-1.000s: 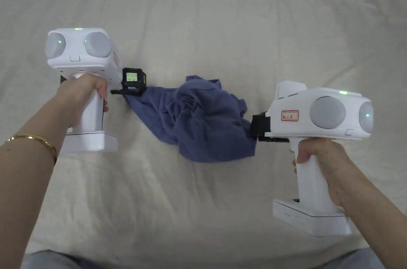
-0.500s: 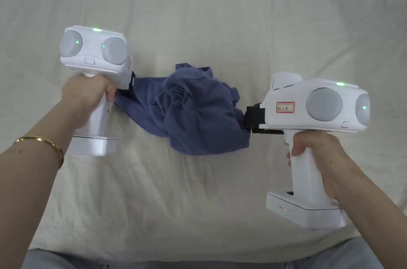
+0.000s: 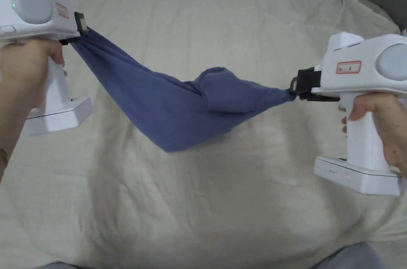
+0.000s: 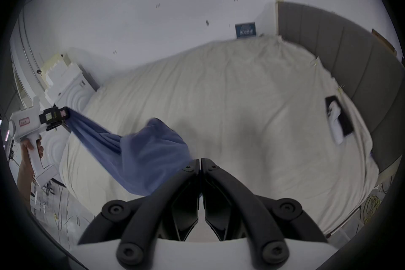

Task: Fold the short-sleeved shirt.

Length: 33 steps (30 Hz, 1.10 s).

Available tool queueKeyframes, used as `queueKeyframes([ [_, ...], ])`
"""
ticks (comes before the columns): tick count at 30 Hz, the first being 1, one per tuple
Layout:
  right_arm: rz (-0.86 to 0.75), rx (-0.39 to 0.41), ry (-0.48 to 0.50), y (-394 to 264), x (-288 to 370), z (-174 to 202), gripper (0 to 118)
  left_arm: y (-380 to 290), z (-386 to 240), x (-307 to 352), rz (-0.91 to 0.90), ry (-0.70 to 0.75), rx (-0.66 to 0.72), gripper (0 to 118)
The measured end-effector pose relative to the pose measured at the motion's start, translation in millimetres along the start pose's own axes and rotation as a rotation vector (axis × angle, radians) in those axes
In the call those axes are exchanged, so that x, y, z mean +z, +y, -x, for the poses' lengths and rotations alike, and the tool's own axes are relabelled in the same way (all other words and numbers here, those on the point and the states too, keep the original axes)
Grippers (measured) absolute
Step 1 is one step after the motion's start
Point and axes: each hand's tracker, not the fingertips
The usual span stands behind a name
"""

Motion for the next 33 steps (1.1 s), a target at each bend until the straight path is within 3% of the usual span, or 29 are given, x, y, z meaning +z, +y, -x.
queueKeyframes([
  [9,-0.192,0.004,0.015,47.9,98.4,1.2,0,61.1,40.1,85.3,-0.216,-0.022,0.017,0],
  [18,-0.283,0.057,0.030,100.4,149.0,26.0,0,108.3,53.6,124.7,-0.336,-0.036,0.031,0],
  [30,-0.407,0.152,-0.122,231.7,133.0,75.3,0,212.8,30.5,72.0,-0.419,0.084,-0.033,0],
  [33,-0.448,0.182,-0.189,270.2,116.4,85.2,0,223.5,-11.4,75.8,-0.452,0.131,-0.073,0],
])
